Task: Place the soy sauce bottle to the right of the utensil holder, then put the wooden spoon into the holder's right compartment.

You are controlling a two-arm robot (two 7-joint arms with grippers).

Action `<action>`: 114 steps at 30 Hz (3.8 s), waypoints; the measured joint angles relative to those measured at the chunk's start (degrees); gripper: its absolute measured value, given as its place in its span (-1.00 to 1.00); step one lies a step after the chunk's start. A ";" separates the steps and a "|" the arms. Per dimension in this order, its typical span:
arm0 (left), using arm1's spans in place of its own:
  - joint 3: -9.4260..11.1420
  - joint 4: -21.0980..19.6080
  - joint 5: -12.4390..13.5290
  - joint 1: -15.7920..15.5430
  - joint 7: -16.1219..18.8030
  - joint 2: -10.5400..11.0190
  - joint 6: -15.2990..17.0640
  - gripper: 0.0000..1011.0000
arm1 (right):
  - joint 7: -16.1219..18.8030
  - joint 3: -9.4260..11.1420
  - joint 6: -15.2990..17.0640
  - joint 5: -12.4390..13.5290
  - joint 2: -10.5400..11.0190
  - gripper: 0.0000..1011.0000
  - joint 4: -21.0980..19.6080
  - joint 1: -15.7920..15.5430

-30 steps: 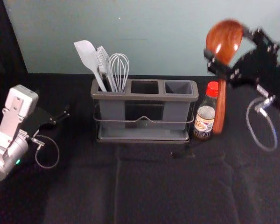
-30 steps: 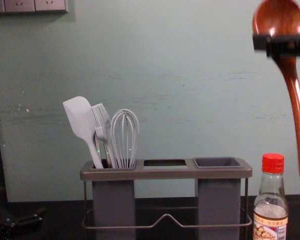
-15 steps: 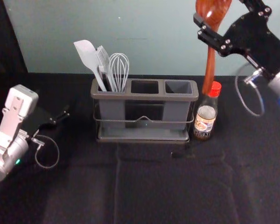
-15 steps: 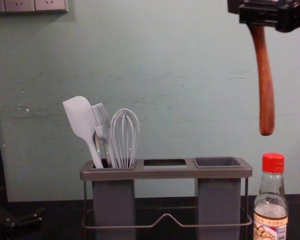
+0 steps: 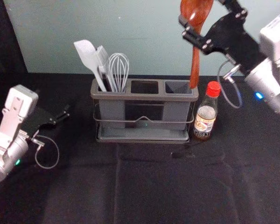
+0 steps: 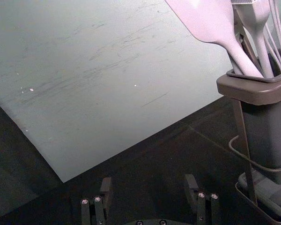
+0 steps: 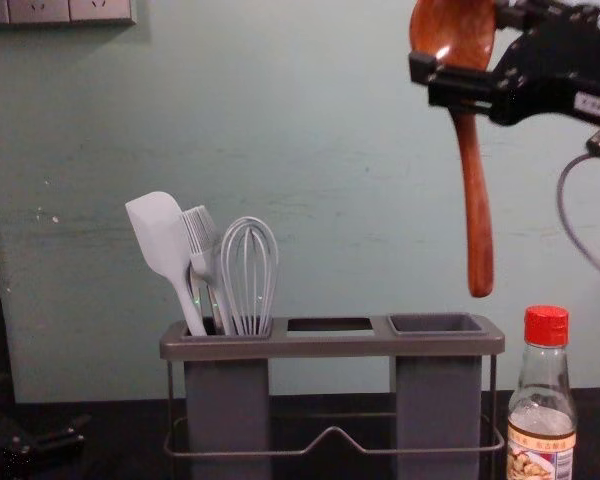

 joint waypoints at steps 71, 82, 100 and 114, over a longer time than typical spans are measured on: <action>0.00 0.00 0.00 0.00 0.00 0.00 0.00 0.99 | -5.74 -3.28 -5.56 -8.91 -5.52 0.73 12.92 -3.73; 0.00 0.00 0.00 0.00 0.00 0.00 0.00 0.99 | -6.58 -2.38 -3.81 -9.05 -5.82 0.98 10.44 -4.02; 0.00 0.00 0.00 0.00 0.00 0.00 0.00 0.99 | -6.72 3.78 8.65 -5.12 -2.63 0.98 -9.28 -16.43; -0.01 0.00 0.00 0.00 0.00 0.00 0.00 0.99 | -5.69 11.73 21.12 -1.54 0.08 0.98 -22.65 -30.68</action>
